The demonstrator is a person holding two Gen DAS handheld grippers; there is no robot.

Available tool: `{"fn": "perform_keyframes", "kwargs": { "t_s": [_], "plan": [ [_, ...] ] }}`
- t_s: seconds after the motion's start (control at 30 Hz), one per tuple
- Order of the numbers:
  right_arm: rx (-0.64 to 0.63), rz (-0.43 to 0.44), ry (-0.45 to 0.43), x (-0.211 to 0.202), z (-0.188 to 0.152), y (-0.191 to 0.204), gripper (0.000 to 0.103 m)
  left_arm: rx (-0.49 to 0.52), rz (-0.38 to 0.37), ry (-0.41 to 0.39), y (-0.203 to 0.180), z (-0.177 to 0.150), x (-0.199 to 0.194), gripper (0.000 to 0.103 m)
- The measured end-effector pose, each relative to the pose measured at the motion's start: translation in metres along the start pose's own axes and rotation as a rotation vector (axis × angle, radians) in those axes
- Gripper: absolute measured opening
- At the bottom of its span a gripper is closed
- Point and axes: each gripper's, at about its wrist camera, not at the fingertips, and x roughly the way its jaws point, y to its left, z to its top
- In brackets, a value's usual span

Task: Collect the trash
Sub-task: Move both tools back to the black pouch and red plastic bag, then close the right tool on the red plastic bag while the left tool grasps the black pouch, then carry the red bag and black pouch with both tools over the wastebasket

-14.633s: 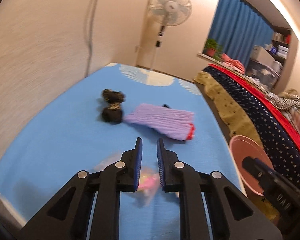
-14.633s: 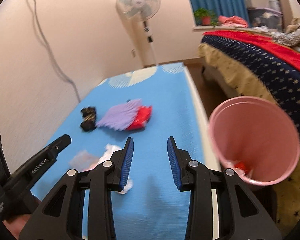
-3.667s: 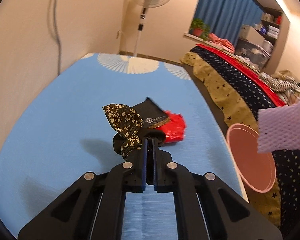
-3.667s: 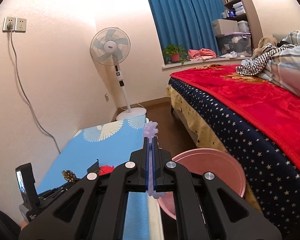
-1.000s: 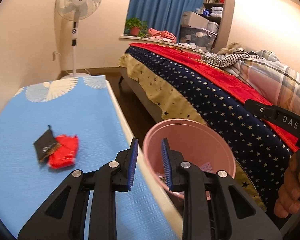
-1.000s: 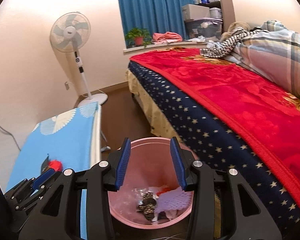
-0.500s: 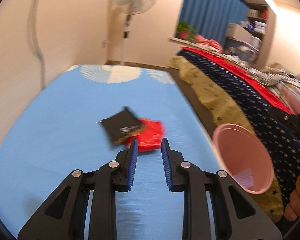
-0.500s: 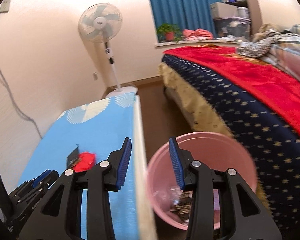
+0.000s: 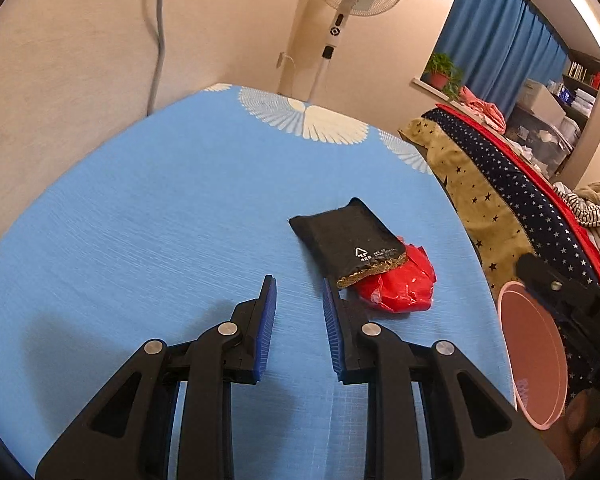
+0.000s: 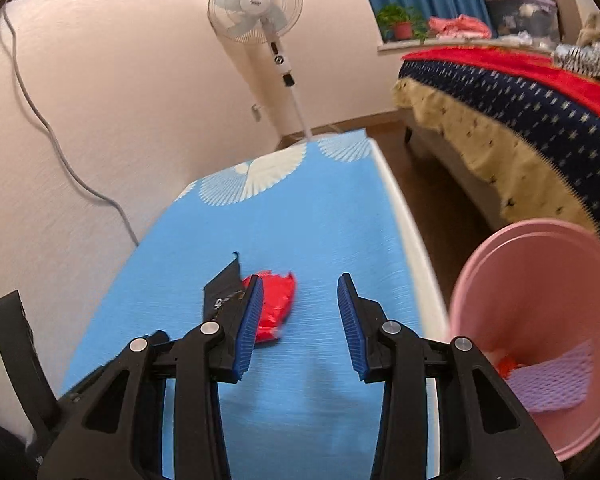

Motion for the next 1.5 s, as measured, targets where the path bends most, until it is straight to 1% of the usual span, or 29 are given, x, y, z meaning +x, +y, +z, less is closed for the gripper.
{"fn": "perform_keyframes", "kwargs": {
  "t_s": [0.1,0.23,0.3,0.33,0.43,0.57,0.67,0.73,0.77,0.8,0.9,0.97,1.03,1.1,1.27,1.5],
  "plan": [
    [0.038,0.033,0.033,0.016,-0.002,-0.002,0.04,0.032,-0.005,0.021,-0.005,0.0,0.008,0.024],
    [0.108,0.086,0.094,0.04,-0.006,-0.01,0.041,0.102,0.022,0.07,-0.015,0.002,0.02,0.025],
    [0.134,0.098,0.12,0.048,-0.008,-0.013,0.042,0.125,0.028,0.096,-0.018,0.004,0.025,0.038],
    [0.155,0.111,0.142,0.055,-0.01,-0.015,0.043,0.135,0.029,0.108,-0.02,0.004,0.029,0.04],
    [0.182,0.13,0.174,0.066,-0.012,-0.018,0.043,0.152,0.032,0.125,-0.024,0.006,0.035,0.041],
    [0.186,0.16,0.21,0.078,-0.014,-0.016,0.043,0.16,0.032,0.132,-0.027,0.01,0.043,0.048],
    [0.167,0.183,0.225,0.083,-0.016,-0.011,0.042,0.166,0.033,0.134,-0.029,0.014,0.049,0.048],
    [0.159,0.196,0.23,0.085,-0.016,-0.008,0.038,0.159,0.026,0.134,-0.029,0.016,0.051,0.046],
    [0.153,0.196,0.227,0.085,-0.015,-0.007,0.038,0.156,0.017,0.136,-0.029,0.016,0.052,0.044],
    [0.147,0.196,0.225,0.085,-0.015,-0.006,0.037,0.154,0.005,0.138,-0.029,0.017,0.053,0.033],
    [0.138,0.198,0.219,0.085,-0.013,-0.005,0.034,0.167,-0.01,0.144,-0.032,0.016,0.054,0.02],
    [0.133,0.192,0.209,0.083,-0.012,-0.005,0.032,0.175,-0.017,0.139,-0.034,0.015,0.053,0.014],
    [0.126,0.187,0.202,0.08,-0.011,-0.005,0.03,0.174,-0.021,0.133,-0.034,0.015,0.051,0.012],
    [0.121,0.178,0.189,0.076,-0.01,-0.005,0.027,0.172,-0.026,0.128,-0.034,0.015,0.049,0.005],
    [0.121,0.145,0.155,0.063,-0.005,-0.012,0.022,0.178,-0.029,0.118,-0.034,0.015,0.043,0.003],
    [0.132,0.09,0.096,0.038,0.002,-0.024,0.02,0.19,-0.037,0.083,-0.036,0.017,0.023,0.002]
  ]
}}
